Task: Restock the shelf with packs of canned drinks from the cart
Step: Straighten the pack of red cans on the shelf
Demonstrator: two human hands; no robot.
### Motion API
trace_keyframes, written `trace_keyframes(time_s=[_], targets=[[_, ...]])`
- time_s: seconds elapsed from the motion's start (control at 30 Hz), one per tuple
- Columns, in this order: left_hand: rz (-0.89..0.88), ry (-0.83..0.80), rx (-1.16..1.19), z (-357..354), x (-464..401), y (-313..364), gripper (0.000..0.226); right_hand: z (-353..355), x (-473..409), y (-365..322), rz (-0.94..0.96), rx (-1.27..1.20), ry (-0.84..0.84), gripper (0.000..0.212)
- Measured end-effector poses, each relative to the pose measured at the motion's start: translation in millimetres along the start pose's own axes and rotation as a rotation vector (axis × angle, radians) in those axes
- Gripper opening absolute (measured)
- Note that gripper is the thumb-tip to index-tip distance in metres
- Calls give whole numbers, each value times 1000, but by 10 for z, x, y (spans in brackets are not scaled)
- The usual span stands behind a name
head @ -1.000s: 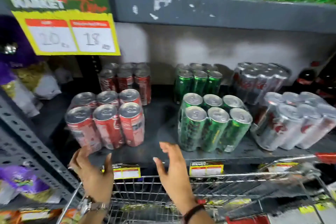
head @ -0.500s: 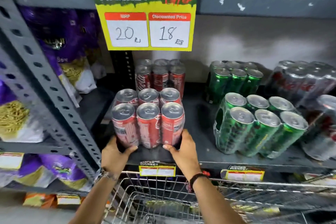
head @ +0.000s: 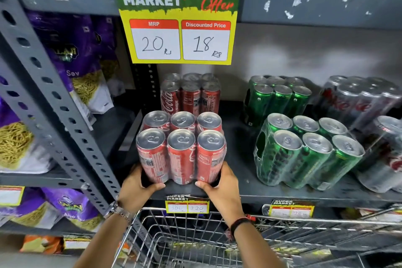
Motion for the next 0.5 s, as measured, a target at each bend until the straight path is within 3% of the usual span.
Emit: trace_keyframes(time_s=[0.5], targets=[[-31, -19, -18, -34, 21, -12, 61, 30, 18, 19, 20, -2, -8, 55]])
Point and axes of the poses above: each hand's wrist, its own x-axis away from the middle knuckle, its own z-axis out of the back of the hand, y = z × x, the point moved 9 cm from there along -x, towards the middle knuckle, and after that the axes turned 12 degrees about -z, right-handed, at the moved point
